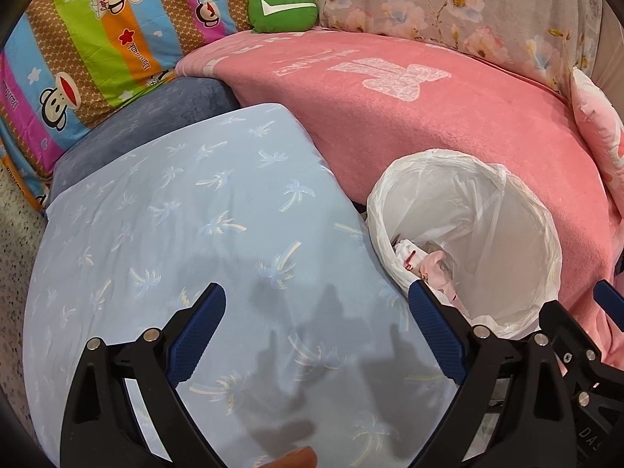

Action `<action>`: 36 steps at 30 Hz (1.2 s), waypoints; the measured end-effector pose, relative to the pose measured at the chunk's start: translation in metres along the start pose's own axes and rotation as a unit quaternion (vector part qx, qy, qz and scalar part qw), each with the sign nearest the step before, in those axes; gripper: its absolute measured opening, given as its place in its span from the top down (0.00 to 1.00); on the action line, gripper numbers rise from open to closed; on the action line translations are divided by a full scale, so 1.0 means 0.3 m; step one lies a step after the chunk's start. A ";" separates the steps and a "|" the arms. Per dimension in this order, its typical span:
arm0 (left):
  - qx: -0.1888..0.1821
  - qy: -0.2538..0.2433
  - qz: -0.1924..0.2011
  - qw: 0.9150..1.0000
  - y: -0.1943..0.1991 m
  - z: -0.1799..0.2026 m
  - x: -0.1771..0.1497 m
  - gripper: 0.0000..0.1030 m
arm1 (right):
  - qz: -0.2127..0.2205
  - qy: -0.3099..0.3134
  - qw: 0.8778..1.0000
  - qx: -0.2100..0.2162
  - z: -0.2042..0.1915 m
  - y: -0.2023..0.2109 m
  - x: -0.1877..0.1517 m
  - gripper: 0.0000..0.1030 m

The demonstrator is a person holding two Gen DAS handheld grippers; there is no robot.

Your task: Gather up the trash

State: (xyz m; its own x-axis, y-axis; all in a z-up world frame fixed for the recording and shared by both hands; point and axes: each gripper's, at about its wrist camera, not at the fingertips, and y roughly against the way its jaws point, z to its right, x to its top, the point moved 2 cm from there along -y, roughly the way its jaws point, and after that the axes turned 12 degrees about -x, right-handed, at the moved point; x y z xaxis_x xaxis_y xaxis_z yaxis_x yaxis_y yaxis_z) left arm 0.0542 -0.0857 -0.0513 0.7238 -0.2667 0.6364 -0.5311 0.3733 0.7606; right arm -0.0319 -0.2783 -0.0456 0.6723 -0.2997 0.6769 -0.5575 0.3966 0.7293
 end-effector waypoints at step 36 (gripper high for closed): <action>0.002 0.001 -0.021 1.000 0.007 0.042 -0.073 0.09 | -0.005 0.016 0.999 -0.033 0.033 0.024 -0.058 0.05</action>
State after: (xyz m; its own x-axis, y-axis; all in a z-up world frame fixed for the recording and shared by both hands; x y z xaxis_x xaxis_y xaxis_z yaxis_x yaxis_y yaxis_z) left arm 0.0317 -0.0901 -0.0622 0.7462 -0.2807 0.6036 -0.5017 0.3589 0.7871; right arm -0.0523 -0.2789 -0.0511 0.6934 -0.2757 0.6657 -0.5187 0.4504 0.7267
